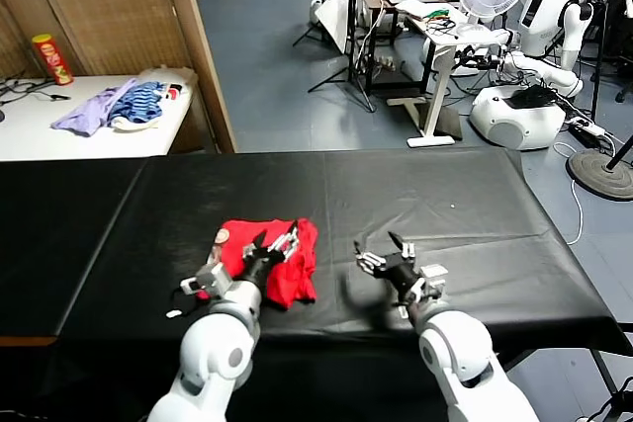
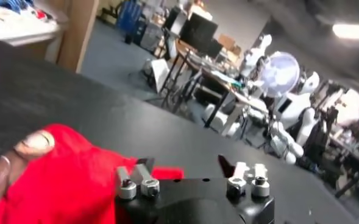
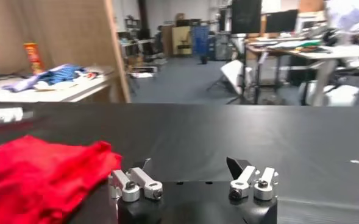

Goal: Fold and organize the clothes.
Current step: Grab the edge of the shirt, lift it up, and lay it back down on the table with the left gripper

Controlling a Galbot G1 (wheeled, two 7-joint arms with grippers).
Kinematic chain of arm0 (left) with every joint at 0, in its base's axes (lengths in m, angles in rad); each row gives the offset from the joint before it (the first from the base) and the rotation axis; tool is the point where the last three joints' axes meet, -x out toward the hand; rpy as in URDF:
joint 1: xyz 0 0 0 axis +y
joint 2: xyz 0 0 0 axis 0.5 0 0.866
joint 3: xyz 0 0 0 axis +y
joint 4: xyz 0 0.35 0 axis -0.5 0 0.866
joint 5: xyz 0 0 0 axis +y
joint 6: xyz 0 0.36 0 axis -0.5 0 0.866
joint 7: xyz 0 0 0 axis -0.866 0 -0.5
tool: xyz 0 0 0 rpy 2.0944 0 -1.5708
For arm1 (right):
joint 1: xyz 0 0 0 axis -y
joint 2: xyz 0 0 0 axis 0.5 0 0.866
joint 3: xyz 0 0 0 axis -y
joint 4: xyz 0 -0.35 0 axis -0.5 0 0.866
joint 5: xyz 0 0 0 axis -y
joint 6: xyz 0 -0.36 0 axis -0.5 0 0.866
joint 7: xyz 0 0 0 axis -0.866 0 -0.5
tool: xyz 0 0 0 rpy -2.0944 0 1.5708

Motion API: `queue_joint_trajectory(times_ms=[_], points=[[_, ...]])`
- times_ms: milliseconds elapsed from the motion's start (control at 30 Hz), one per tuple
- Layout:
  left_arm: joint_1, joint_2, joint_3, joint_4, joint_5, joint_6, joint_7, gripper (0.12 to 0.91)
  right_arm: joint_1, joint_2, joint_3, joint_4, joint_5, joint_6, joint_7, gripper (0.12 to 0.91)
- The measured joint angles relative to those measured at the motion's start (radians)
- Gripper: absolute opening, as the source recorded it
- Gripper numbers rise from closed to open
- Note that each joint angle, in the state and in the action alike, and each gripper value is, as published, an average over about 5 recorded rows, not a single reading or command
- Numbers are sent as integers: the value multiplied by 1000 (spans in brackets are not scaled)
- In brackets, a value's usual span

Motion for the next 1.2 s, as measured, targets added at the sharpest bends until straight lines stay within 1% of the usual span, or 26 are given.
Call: queue_joint_trajectory(times_ms=[100, 200, 267, 367, 433, 500, 600, 667, 733, 867, 967, 1033, 1100, 1200], points=[[14, 32, -33, -6, 33, -15, 14, 797, 46, 10, -62, -27, 0, -3, 1, 798], [28, 64, -65, 4, 91, -35, 42, 798, 99, 25, -130, -64, -8, -4, 5, 798], [38, 80, -87, 20, 127, -49, 57, 798, 133, 37, -172, -94, -23, -3, 9, 798], [51, 93, -119, 52, 154, -61, 71, 798, 169, 55, -222, -138, -62, -11, 19, 798], [57, 97, -138, 73, 160, -66, 78, 798, 179, 62, -244, -164, -114, -26, 24, 798], [60, 99, -153, 92, 162, -71, 86, 798, 182, 66, -258, -189, -198, -33, 26, 798], [59, 100, -169, 119, 148, -68, 98, 798, 181, 73, -263, -218, -321, -10, 38, 798], [58, 100, -179, 135, 121, -61, 105, 798, 178, 81, -259, -227, -349, 14, 54, 798], [56, 99, -188, 149, 88, -56, 109, 798, 174, 88, -248, -226, -327, 40, 70, 798], [51, 94, -211, 174, 18, -56, 111, 798, 167, 87, -210, -199, -204, 87, 85, 798], [54, 87, -231, 183, -56, -47, 112, 798, 159, 74, -175, -167, -100, 90, 89, 798], [58, 82, -244, 183, -110, -38, 113, 798, 151, 62, -151, -144, -48, 88, 90, 798], [62, 78, -253, 183, -162, -32, 118, 798, 142, 52, -129, -124, -18, 87, 90, 798], [67, 73, -260, 182, -226, -28, 131, 798, 129, 45, -106, -102, 4, 86, 90, 798]])
